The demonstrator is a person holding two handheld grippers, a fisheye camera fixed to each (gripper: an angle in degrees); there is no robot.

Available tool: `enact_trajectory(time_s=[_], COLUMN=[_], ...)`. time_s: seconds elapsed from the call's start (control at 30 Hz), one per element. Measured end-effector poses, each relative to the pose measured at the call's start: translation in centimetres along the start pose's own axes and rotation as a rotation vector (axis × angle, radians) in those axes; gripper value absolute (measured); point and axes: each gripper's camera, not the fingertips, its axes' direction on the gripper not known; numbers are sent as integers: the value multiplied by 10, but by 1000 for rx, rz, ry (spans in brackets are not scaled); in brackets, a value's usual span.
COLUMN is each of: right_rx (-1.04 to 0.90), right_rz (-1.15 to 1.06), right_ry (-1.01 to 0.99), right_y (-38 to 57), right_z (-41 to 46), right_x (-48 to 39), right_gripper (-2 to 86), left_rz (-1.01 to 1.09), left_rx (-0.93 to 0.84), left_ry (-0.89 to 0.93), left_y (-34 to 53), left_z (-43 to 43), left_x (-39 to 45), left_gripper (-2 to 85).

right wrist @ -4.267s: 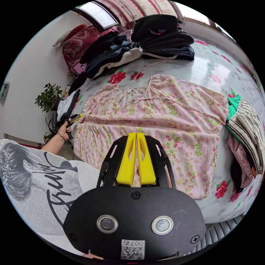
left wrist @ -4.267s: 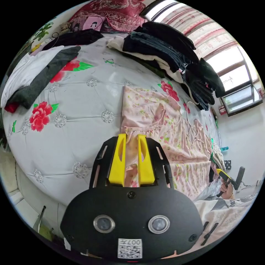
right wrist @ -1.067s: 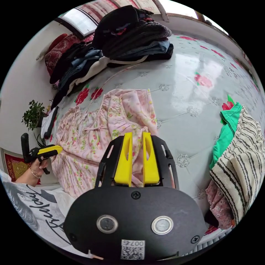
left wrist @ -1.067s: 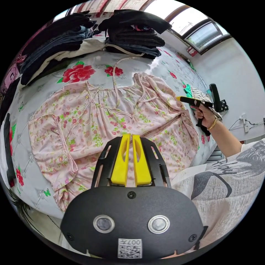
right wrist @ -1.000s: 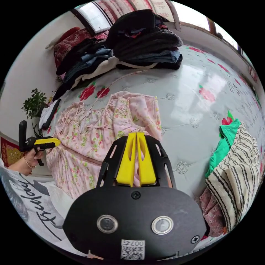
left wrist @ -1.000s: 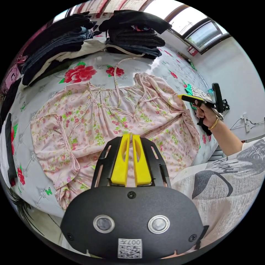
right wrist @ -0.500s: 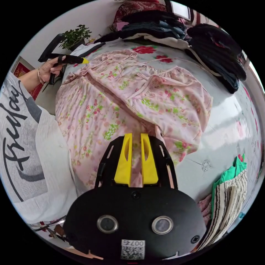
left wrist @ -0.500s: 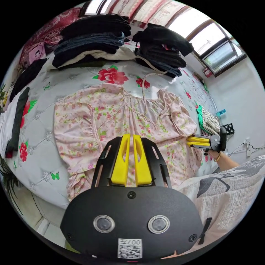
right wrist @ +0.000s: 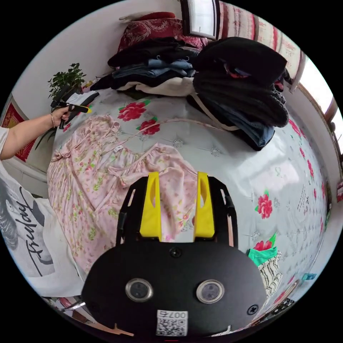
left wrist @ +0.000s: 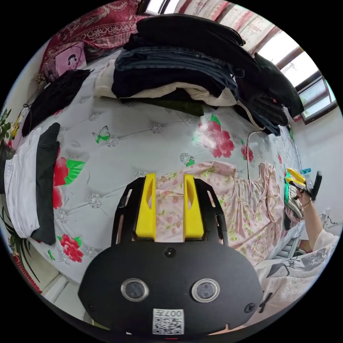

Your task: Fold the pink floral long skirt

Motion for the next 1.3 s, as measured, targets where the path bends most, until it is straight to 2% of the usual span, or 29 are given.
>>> enact_trajectory(time_s=[0.1,0.13,0.17,0.2,0.23,0.33,0.4,0.53,0.63,0.73,0.83,1.0,1.1,1.23,1.3], right_rx=[-148,-208,-284,-275,-222,-251,-261,-74,72,172,228,170,71,-99,-132], right_rz=[-75,-94,-111,-111,-81,-111,-145,-99,-62,-41,-26,16,68,256,336], right_ry=[34,36,27,-4,-38,-24,-6,-4,-16,-19,-6,15,-12,-151,-203], right_y=[-34,-42,-46,-48,-50,-51,-50,-39,-15,24,76,162,209,265,281], right_z=[52,71,89,90,87,91,87,17,-47,-103,-145,-167,-146,-72,-58], right_x=[3,3,2,2,4,-7,-14,-14,-19,-39,-70,-121,-139,-137,-133], right_gripper=[101,98,89,82,66,19,8,0,-2,-2,-2,-2,0,9,24], left_rz=[93,103,199,251,276,300,253,191,202,225,228,114,34,-105,-165], left_rx=[-111,-107,-63,-40,-29,-45,-48,117,270,334,380,310,184,-15,-61], left_ry=[-108,-169,-229,-248,-256,-282,-160,-40,57,80,71,141,148,125,91], left_y=[-9,-8,-1,4,6,5,1,21,71,117,199,297,343,376,385], left_z=[30,33,32,31,30,26,7,-64,-145,-194,-250,-274,-238,-161,-156], left_x=[31,39,59,71,81,89,78,65,69,80,93,88,81,63,55], left_gripper=[107,99,83,58,32,-1,-7,-9,-10,-10,-10,-10,-9,-7,-2])
